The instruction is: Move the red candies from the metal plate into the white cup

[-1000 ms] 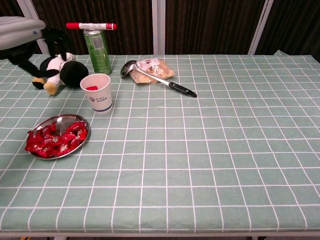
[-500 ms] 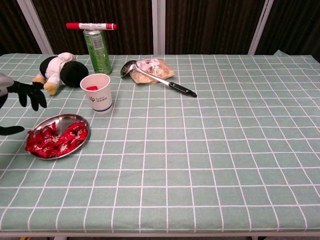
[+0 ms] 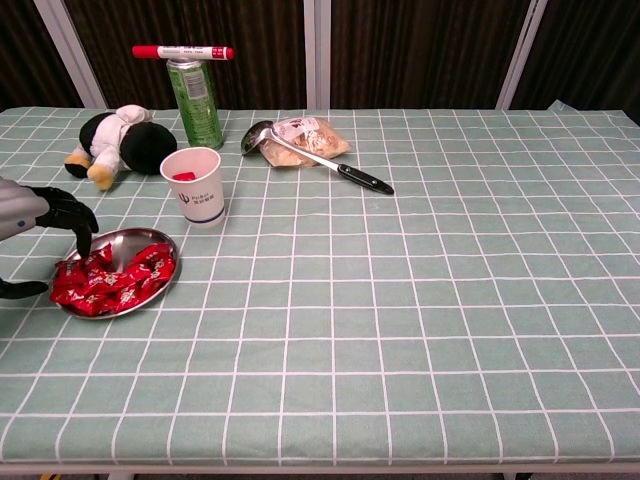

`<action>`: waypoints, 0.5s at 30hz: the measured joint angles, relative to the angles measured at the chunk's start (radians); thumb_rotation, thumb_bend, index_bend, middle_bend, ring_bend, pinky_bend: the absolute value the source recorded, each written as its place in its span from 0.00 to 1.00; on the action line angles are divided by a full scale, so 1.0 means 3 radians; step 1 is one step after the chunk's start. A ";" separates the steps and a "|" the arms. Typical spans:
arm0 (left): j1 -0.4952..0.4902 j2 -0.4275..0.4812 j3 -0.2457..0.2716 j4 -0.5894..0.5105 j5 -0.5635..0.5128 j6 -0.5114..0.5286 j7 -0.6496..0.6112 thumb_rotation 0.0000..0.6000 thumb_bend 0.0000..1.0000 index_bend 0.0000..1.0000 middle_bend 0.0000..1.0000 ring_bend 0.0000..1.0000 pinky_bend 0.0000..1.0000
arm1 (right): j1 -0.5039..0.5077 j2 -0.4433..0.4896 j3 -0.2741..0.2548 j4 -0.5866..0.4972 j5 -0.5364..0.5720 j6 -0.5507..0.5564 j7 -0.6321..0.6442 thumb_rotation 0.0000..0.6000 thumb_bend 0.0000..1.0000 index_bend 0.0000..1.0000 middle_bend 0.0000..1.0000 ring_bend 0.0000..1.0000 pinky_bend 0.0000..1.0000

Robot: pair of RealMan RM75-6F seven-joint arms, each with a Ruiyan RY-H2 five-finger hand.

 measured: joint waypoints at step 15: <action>-0.0057 -0.0108 -0.0039 0.0209 0.0039 -0.0142 -0.0035 1.00 0.31 0.50 0.32 0.19 0.32 | 0.0019 0.0000 0.0013 -0.0066 0.0023 -0.0031 -0.0092 1.00 0.07 0.00 0.13 0.00 0.00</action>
